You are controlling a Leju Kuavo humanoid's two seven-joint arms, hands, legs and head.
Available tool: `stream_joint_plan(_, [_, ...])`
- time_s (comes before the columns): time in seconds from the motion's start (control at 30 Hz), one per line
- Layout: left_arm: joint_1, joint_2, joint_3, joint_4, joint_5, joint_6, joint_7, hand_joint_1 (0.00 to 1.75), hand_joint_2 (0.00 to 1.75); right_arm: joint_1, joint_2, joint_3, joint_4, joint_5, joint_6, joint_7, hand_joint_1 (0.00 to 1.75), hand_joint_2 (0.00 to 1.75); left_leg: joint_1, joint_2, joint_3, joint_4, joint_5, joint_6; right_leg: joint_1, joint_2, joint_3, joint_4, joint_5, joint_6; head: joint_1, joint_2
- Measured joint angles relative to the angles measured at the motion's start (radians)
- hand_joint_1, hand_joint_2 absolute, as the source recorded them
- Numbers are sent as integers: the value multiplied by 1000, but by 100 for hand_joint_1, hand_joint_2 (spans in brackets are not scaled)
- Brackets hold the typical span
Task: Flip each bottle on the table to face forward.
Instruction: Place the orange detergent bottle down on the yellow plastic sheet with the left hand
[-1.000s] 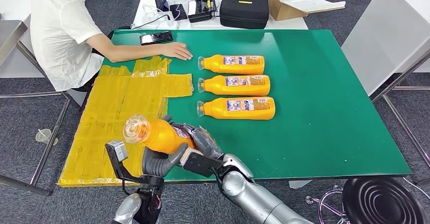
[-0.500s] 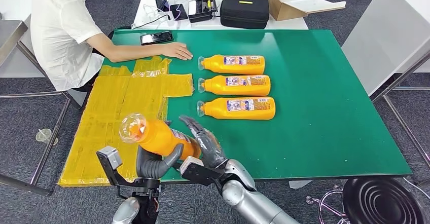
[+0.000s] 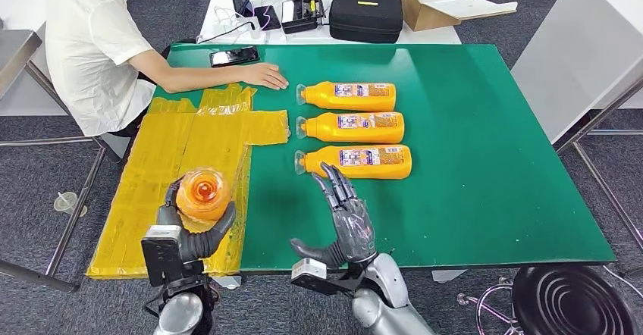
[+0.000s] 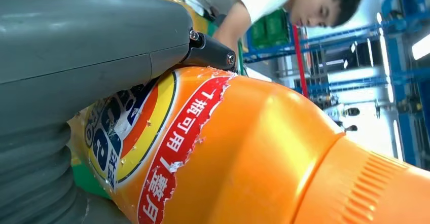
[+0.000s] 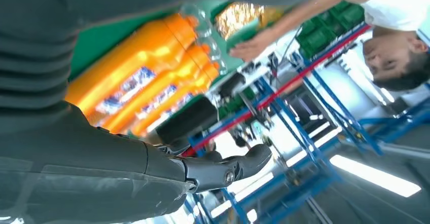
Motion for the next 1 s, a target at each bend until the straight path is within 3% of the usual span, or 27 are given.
stream_joint_plan(0.13, [-15, 3, 13, 31, -57, 25, 12, 175, 175, 19, 25, -65, -18, 18, 0, -7, 0, 0, 0, 0, 0, 0, 0, 0, 0, 0, 0, 0, 0, 0, 0, 0])
stream_joint_plan(0.2, [-23, 5, 20, 42, -193, 62, 67, 175, 175, 22, 33, -82, -22, 16, 0, -5, 0, 0, 0, 0, 0, 0, 0, 0, 0, 0, 0, 0, 0, 0, 0, 0])
stream_joint_plan(0.37, [-76, 11, 118, 141, -984, 99, 279, 175, 175, 7, 40, -83, -23, -43, 0, 24, 0, 0, 0, 0, 0, 0, 0, 0, 0, 0, 0, 0, 0, 0, 0, 0])
stream_joint_plan(0.43, [-104, 16, 152, 199, -1160, 99, 325, 175, 175, 1, 40, -76, -23, -64, 1, 29, 0, 0, 0, 0, 0, 0, 1, 0, 0, 0, 0, 0, 0, 0, 0, 0])
stream_joint_plan(0.57, [-189, 33, 175, 339, -1128, 41, 427, 175, 175, -7, 41, -64, -23, -107, 4, 27, 0, 175, 0, 0, 0, 0, 2, -1, 0, 0, 0, 1, 0, 0, 0, 0])
stream_joint_plan(0.7, [-282, 59, 168, 469, -1145, -84, 494, 175, 175, -13, 42, -63, -30, -135, 7, 17, 0, 175, 0, 0, -1, 0, 3, 0, 0, -1, 0, 1, 1, 0, 0, 0])
stream_joint_plan(0.87, [-343, 78, 157, 565, -1207, -115, 557, 174, 175, -18, 43, -64, -34, -145, 10, 11, 0, 175, 0, 0, -1, 0, 3, 0, 0, -1, 0, 1, 1, 0, 0, 0])
stream_joint_plan(0.9, [-356, 81, 152, 584, -1230, -119, 577, 165, 175, -19, 44, -64, -35, -147, 12, 10, 0, 175, 0, 0, -1, 0, 3, 0, 0, -1, 0, 1, 1, 0, 0, 0])
stream_joint_plan(0.93, [-371, 86, 148, 606, -1245, -127, 591, 130, 175, -20, 45, -64, -35, -149, 13, 9, 0, 175, 0, 0, -1, 0, 3, 0, 0, -1, 0, 1, 1, 0, 0, 0])
stream_joint_plan(1.0, [-402, 91, 142, 647, -1243, -153, 593, 43, 175, -24, 47, -64, -36, -155, 15, 7, 0, 175, 0, -1, -1, 0, 3, 0, 0, -1, 0, 1, 1, 0, 0, 0])
